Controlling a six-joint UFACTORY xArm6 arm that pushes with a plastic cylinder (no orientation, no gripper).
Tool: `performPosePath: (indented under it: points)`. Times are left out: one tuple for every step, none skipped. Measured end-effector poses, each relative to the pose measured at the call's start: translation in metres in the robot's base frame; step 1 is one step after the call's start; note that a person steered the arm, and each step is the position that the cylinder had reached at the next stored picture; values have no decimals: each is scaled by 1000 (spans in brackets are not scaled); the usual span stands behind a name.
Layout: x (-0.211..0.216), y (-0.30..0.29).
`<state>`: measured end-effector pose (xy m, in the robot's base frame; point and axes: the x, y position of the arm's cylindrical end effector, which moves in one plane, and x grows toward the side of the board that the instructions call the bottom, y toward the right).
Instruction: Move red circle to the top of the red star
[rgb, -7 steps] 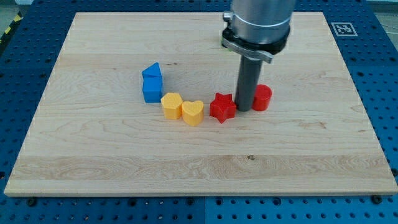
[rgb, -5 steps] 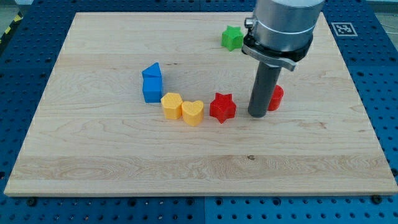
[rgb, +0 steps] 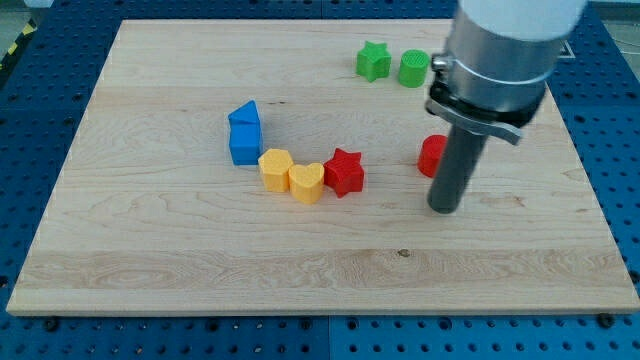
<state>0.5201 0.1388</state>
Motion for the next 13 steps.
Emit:
performPosePath:
  points:
    - [4,48]
    - [4,67]
    - [2,69]
    - [-3,102]
    - [-4,110]
    - [-7,110]
    - [-38,108]
    - [-53,84]
    - [-53,70]
    - [-49,69]
    - [-47,69]
    - [-47,69]
    - [-43,67]
